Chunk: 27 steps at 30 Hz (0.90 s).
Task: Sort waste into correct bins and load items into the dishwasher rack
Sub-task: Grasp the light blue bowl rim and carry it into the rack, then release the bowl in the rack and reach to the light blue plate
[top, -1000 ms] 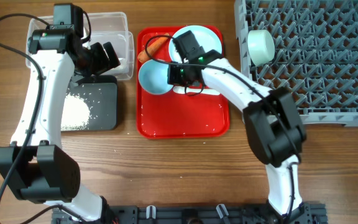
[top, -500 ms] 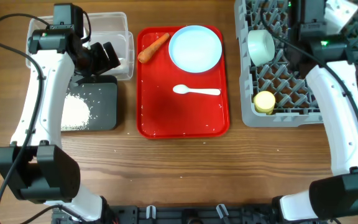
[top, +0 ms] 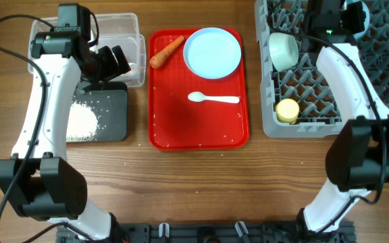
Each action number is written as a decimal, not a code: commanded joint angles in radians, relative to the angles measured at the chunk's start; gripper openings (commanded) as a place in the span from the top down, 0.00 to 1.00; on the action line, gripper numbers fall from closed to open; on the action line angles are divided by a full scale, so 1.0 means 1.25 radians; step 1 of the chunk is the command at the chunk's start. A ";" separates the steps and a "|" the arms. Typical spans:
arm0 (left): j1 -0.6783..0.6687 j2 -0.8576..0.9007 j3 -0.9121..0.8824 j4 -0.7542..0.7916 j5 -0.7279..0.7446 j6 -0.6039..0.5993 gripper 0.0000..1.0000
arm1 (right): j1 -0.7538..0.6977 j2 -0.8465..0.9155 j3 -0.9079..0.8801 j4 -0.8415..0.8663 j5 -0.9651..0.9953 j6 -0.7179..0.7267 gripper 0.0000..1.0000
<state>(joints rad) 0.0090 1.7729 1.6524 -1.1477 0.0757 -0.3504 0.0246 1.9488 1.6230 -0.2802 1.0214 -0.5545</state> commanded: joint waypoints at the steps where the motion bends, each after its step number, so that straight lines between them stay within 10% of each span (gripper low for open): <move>1: 0.003 0.001 0.001 0.000 -0.002 0.002 0.00 | -0.016 0.067 0.006 0.018 0.063 -0.142 0.96; 7: 0.003 0.001 0.001 0.000 -0.002 0.002 0.00 | -0.020 0.135 0.006 0.176 0.053 -0.207 0.95; 21: 0.003 0.001 0.001 0.000 -0.002 0.002 0.00 | 0.050 0.163 0.005 0.035 -0.025 -0.204 0.93; 23: 0.003 0.001 0.001 0.000 -0.002 0.002 0.00 | 0.064 0.163 0.005 0.022 -0.014 -0.203 0.71; 24: 0.003 0.001 0.001 0.000 -0.002 0.002 0.00 | 0.074 0.163 0.005 0.023 -0.007 -0.204 0.34; 27: 0.003 0.001 0.001 0.000 -0.002 0.002 0.00 | 0.096 0.163 0.005 0.027 -0.001 -0.204 0.00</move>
<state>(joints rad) 0.0090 1.7729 1.6524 -1.1473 0.0757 -0.3504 0.1242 2.1288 1.6318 -0.2535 1.0237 -0.8085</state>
